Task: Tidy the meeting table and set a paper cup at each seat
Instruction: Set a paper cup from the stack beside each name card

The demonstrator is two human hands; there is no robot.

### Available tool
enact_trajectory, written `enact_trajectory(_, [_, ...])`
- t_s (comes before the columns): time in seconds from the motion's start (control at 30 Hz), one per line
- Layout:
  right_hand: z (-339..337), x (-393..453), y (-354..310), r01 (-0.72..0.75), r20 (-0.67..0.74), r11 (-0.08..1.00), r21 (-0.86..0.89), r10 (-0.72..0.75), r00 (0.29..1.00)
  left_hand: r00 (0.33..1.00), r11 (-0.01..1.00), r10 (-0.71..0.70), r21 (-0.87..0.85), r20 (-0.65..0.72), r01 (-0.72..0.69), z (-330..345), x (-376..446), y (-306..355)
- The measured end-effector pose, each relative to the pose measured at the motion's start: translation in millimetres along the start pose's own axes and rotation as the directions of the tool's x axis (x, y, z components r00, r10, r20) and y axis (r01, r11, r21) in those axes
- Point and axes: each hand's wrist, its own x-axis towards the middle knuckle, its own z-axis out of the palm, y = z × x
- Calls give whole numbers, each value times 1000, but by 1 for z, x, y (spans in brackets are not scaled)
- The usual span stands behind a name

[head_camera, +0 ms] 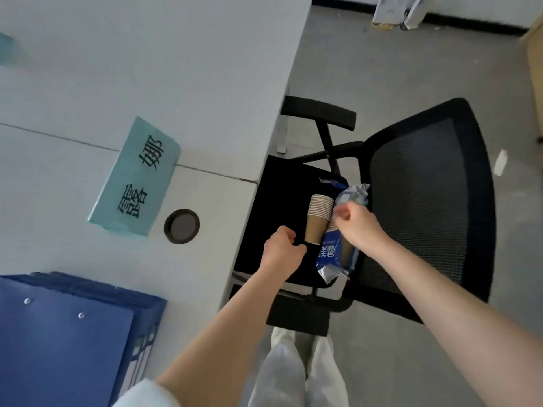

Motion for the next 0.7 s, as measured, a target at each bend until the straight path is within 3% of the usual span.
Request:
enact_trajectory(0.23, [10, 119, 30, 138, 105, 961, -241, -116, 988, 990, 988, -138, 66, 2, 138, 62, 101, -17])
enact_trajectory(0.4, [17, 175, 49, 218, 228, 924, -313, -150, 962, 976, 971, -214, 99, -43, 218, 97, 157, -30])
enact_trajectory(0.63, [40, 230, 62, 186, 322, 895, -406, -50, 945, 980, 945, -195, 276, 40, 177, 139, 197, -61])
enact_trajectory(0.7, [48, 238, 68, 200, 369, 867, -456, -20, 929, 981, 955, -182, 248, 72, 159, 147, 204, -67])
